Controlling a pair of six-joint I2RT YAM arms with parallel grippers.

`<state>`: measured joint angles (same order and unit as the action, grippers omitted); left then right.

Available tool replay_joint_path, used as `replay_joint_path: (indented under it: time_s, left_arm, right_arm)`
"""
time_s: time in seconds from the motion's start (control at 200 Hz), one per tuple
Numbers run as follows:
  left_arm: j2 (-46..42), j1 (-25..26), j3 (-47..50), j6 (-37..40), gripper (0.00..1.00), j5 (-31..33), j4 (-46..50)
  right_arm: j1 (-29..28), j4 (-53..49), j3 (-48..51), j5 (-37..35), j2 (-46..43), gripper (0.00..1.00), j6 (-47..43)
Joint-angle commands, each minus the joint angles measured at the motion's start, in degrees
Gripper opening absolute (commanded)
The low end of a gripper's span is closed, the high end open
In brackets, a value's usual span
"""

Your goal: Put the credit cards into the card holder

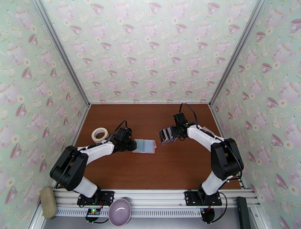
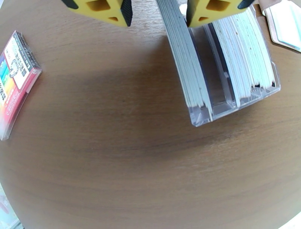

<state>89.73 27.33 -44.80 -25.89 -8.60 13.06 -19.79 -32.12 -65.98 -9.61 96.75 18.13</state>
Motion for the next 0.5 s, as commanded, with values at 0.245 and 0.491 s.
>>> replay_joint_path:
  time_s: [0.245,0.491]
  left_arm:
    - [1.98,-0.47,-1.59,0.67,0.38,-1.59,-0.45]
    - [1.94,-0.44,-1.55,0.66,0.38,-1.51,-0.46]
  right_arm:
    - [0.37,-1.56,-2.37,-3.23,-1.92,0.39,-1.20]
    - [0.37,-2.07,-2.93,-3.18,-2.27,0.34,-1.25]
